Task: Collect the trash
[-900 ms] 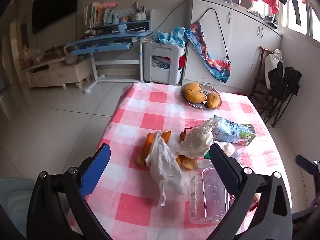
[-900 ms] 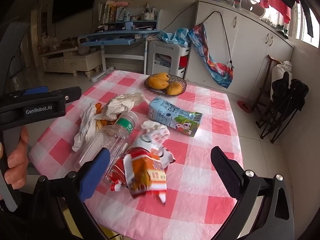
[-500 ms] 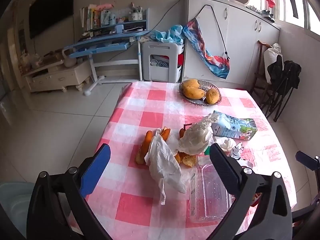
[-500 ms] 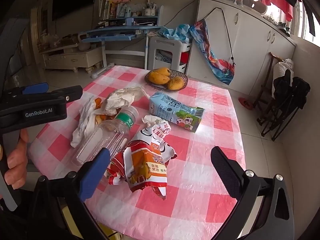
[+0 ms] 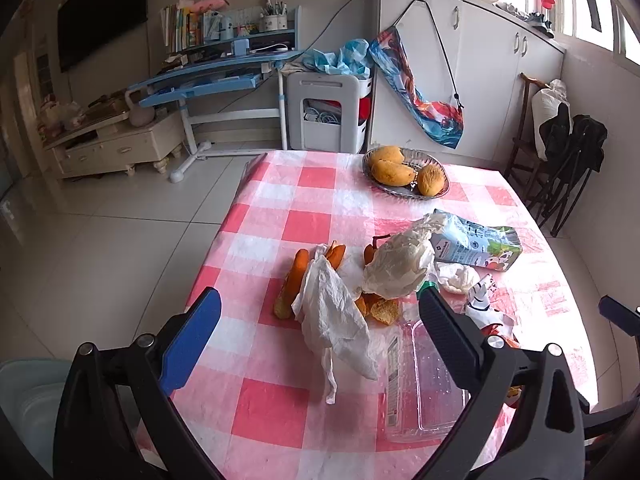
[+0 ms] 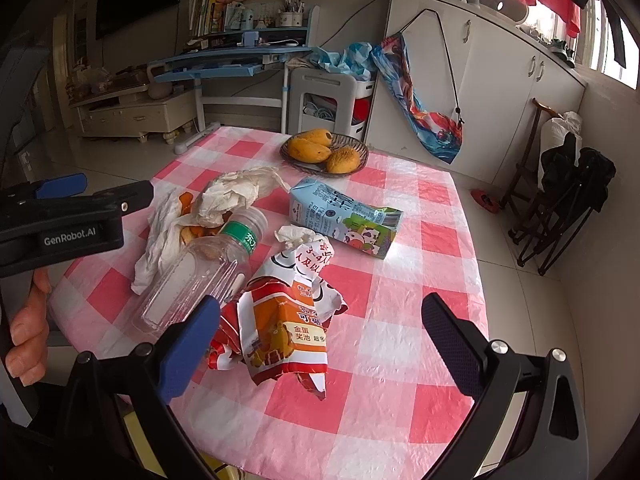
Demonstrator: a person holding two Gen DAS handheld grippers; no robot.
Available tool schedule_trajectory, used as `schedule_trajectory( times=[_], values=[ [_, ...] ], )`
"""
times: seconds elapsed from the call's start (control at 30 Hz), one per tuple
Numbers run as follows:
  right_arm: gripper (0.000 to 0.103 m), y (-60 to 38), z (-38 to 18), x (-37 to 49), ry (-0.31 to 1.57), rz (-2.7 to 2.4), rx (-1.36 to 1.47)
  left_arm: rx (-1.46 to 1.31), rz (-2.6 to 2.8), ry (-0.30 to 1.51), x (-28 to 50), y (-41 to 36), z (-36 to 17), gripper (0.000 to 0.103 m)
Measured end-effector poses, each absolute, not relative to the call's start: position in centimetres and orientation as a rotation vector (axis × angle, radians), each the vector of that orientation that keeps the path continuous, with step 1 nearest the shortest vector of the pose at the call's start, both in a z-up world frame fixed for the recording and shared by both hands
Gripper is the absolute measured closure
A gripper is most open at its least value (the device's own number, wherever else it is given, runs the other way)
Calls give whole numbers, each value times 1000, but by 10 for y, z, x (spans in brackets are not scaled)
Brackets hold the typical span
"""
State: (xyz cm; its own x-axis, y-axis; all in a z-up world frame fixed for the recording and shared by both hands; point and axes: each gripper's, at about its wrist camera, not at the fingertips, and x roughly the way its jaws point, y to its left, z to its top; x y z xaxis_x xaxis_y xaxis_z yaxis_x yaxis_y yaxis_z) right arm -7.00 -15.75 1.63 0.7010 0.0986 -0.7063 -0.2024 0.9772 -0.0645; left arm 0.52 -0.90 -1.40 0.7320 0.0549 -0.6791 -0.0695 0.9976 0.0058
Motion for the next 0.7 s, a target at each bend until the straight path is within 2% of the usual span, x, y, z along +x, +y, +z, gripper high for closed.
schedule_trajectory(
  times=[0.7],
  values=[
    [6,-155,19,-69,767,168,-167,6,70,750,6,-14,-19,7]
  ],
)
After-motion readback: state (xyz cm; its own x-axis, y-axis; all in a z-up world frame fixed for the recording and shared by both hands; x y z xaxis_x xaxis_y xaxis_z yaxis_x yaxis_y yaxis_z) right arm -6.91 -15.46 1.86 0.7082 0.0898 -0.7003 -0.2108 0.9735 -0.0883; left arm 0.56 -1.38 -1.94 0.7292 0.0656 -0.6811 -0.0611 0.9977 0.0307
